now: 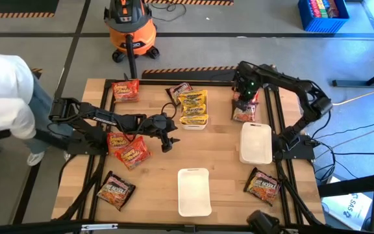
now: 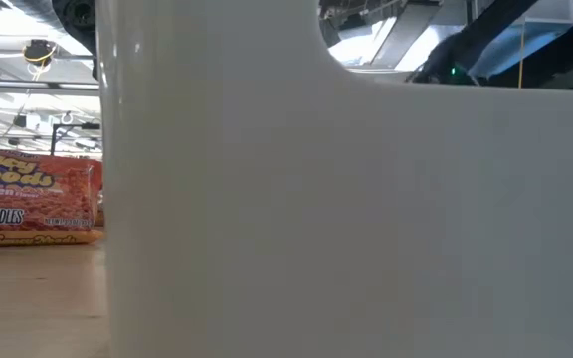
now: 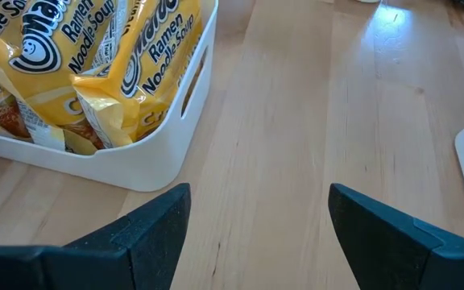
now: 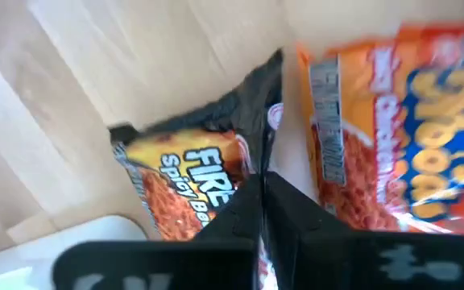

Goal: Sort Maruchan noodles
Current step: Put the top right black noodle pack into the right white bin

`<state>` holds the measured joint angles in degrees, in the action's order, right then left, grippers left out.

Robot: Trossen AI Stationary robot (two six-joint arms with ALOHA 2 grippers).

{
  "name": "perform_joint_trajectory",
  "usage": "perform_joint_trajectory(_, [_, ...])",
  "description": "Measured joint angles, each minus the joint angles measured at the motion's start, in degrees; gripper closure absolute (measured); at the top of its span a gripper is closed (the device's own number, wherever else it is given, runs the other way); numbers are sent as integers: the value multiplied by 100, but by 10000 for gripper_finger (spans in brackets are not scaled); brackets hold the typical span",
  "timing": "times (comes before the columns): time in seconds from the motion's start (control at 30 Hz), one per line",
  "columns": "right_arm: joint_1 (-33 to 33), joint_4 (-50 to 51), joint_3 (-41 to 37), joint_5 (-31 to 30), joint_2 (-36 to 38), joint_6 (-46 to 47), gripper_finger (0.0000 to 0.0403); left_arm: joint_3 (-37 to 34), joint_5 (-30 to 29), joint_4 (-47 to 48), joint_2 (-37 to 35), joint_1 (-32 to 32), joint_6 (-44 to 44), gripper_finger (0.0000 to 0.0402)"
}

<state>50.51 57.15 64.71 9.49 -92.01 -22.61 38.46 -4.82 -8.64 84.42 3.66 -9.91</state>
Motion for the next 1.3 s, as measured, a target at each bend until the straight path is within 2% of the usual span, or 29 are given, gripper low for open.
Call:
perform_joint_trajectory(0.2, [-566,24,43,-107,534,209,402,0,0,0,0,0,-5,114])
perform_joint_trajectory(0.3, [-686,29,43,-384,624,587,398,0,0,-1,0,0,-7,114])
perform_joint_trajectory(0.43, [-610,156,43,-596,609,767,368,0,0,-2,0,0,-20,114])
perform_joint_trajectory(0.53, [-444,186,15,-531,586,746,312,0,0,-2,0,-9,-46,114])
perform_joint_trajectory(0.77, [53,137,-148,-247,527,710,138,0,155,0,0,-9,-46,114])
perform_joint_trajectory(0.93, [296,-55,-367,-237,233,627,65,0,155,-2,0,-9,-46,114])
perform_joint_trajectory(1.0, [328,-68,-424,-177,75,489,53,0,155,-3,0,-9,-46,114])
perform_joint_trajectory(1.1, [318,-41,-453,223,-136,384,50,0,155,-2,0,-9,-56,114])
perform_joint_trajectory(1.3, [310,-38,-453,668,-596,323,76,0,155,-2,0,-9,-59,114])
